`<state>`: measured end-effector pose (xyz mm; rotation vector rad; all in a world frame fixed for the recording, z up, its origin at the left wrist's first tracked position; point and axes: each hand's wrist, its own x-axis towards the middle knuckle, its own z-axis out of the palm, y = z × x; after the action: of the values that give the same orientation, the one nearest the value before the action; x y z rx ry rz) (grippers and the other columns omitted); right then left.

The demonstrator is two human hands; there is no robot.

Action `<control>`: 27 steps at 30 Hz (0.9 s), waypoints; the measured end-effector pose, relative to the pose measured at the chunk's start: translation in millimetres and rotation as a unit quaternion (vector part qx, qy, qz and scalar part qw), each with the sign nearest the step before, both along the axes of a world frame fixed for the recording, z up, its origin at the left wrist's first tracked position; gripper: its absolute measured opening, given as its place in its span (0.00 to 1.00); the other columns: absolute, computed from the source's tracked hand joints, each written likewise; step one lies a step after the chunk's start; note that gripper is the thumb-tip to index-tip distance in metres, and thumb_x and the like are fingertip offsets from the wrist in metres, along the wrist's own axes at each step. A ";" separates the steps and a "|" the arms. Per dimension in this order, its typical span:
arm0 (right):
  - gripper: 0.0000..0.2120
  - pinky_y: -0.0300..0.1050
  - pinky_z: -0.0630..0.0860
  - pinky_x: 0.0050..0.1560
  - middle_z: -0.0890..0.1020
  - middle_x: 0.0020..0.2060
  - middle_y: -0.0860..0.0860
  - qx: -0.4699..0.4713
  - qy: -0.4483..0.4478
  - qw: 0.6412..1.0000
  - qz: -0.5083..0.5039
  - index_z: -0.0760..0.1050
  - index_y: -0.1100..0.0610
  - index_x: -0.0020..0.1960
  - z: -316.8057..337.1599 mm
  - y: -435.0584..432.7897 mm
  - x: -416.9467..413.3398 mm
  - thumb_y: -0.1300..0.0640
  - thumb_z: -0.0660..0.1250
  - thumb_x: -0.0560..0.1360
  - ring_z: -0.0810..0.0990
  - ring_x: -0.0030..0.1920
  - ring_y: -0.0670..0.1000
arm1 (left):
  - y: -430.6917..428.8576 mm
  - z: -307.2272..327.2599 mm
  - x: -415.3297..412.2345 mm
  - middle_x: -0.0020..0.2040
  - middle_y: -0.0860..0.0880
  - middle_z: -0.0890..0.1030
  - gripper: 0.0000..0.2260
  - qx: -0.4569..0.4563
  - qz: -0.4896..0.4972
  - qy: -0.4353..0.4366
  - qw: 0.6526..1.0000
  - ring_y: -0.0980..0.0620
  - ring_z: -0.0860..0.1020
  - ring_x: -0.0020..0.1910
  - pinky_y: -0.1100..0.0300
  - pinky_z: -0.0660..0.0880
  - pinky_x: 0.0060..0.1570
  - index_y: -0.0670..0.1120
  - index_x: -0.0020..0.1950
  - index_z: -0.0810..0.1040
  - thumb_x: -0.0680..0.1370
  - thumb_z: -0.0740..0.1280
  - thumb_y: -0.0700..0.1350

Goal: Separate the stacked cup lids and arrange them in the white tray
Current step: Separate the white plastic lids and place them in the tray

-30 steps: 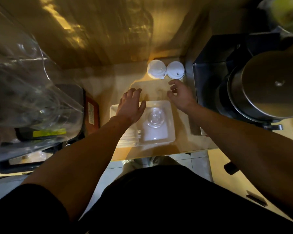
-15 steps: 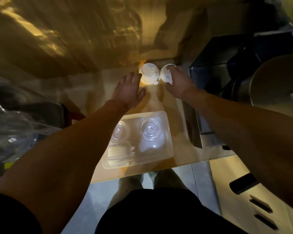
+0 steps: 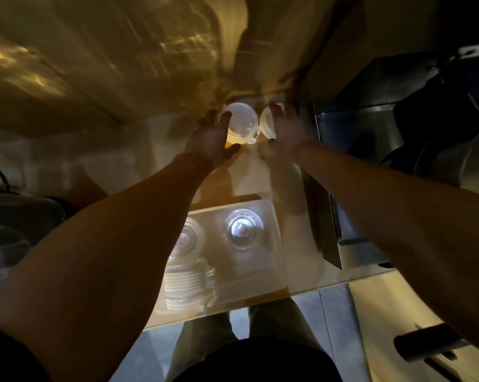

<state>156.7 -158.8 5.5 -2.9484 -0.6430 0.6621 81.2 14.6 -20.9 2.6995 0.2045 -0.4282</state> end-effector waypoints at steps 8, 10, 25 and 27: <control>0.44 0.65 0.61 0.73 0.44 0.79 0.59 0.003 0.064 0.998 -0.024 0.45 0.48 0.80 -25.2 1.2 11.6 0.51 0.69 0.74 0.47 0.78 0.66 | 4.2 -28.0 8.3 0.79 0.40 0.55 0.36 -0.069 0.003 -0.009 0.998 0.37 0.61 0.74 0.42 0.67 0.69 0.48 0.80 0.52 0.78 0.64 0.57; 0.44 0.65 0.62 0.72 0.44 0.79 0.60 0.007 0.069 0.997 -0.029 0.45 0.48 0.80 -32.3 0.2 12.4 0.50 0.69 0.73 0.47 0.78 0.67 | 2.3 -31.4 11.1 0.78 0.40 0.59 0.33 -0.098 0.037 -0.016 0.994 0.39 0.62 0.74 0.47 0.65 0.71 0.46 0.79 0.55 0.78 0.58 0.59; 0.47 0.54 0.61 0.71 0.59 0.74 0.60 0.037 0.055 0.998 -0.011 0.52 0.56 0.78 -36.1 -9.3 5.5 0.55 0.75 0.67 0.60 0.72 0.66 | 3.2 -32.7 28.3 0.68 0.40 0.75 0.37 -0.189 0.263 0.084 0.942 0.39 0.72 0.68 0.51 0.71 0.65 0.39 0.72 0.68 0.68 0.76 0.53; 0.47 0.55 0.63 0.71 0.58 0.75 0.60 0.057 0.069 0.996 -0.027 0.52 0.56 0.78 -37.6 -11.6 -0.5 0.55 0.76 0.68 0.61 0.72 0.66 | 4.8 -34.2 22.0 0.64 0.39 0.77 0.36 -0.208 0.287 0.089 0.931 0.40 0.75 0.65 0.50 0.74 0.62 0.39 0.68 0.72 0.65 0.78 0.53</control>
<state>156.3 -170.4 -32.1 -2.7761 -0.5665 0.7873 103.3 19.4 -55.1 2.0587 0.8275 -0.4666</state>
